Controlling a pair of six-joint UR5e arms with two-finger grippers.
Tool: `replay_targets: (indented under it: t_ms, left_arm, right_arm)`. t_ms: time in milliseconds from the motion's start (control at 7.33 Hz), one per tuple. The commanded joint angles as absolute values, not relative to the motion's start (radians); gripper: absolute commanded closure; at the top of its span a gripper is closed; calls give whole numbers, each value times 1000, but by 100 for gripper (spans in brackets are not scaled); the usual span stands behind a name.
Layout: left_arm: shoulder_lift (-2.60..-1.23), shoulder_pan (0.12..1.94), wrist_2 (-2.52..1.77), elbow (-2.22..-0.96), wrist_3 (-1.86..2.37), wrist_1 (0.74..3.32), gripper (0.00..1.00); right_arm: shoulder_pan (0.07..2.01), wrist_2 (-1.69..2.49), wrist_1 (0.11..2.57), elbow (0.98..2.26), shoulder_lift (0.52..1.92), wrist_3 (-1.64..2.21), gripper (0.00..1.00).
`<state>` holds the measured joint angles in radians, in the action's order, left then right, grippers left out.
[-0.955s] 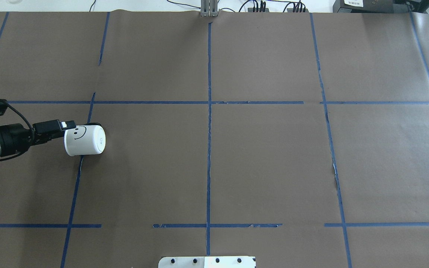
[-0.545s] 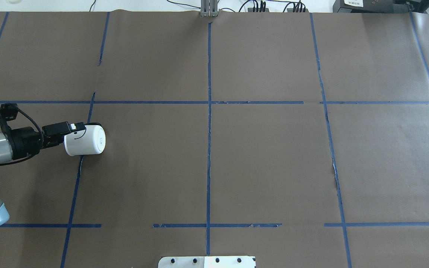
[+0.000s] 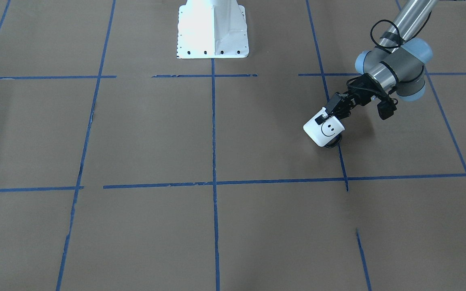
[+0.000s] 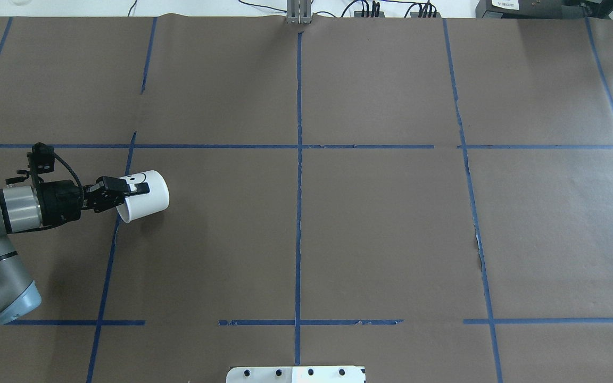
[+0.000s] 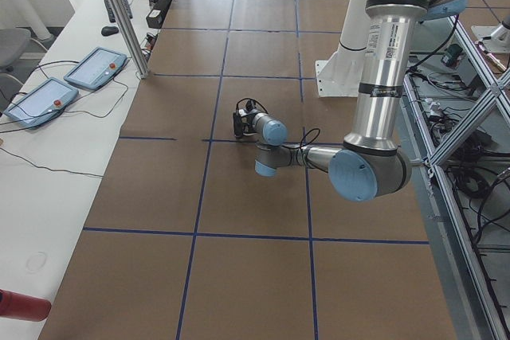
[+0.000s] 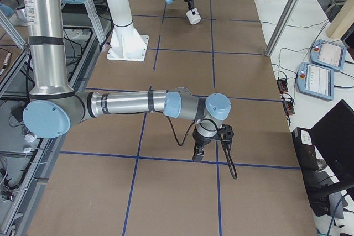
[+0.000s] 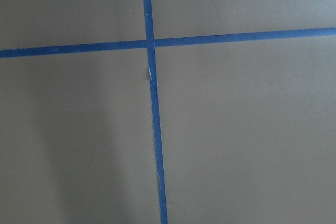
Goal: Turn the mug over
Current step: 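Lift the mug with the left gripper, carry it toward the table center, rotating upright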
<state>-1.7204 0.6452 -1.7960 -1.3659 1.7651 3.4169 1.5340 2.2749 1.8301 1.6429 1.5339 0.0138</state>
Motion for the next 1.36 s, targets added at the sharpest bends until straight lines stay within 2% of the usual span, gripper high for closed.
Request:
replay_targets:
  t_ms: [0,273,545,682,1091,1227]
  left_arm:
    - [-1787,673,-1796,-1370,1802,3413,100]
    - [-1857,692,-1816,-1420,1801,3287,100]
    - [-1958,690,-1944,-1587,1793,2807,100]
    - [-2036,687,-2016,-1624,1786,2541,100]
    - [-2283,673,-2080,-1605,1697,1962,100]
    - [-2383,646,-2080,-1548,1671,1780,100]
  right_arm:
    - [1534,2275,1830,1643,1534,14,0]
    - [1534,2275,1830,1643,1534,14,0]
    - [1534,2275,1830,1643,1534,14,0]
    - [1534,2275,1830,1643,1534,14,0]
    - [1534,2275,1830,1643,1534,14,0]
    - [1534,2275,1830,1643,1534,14,0]
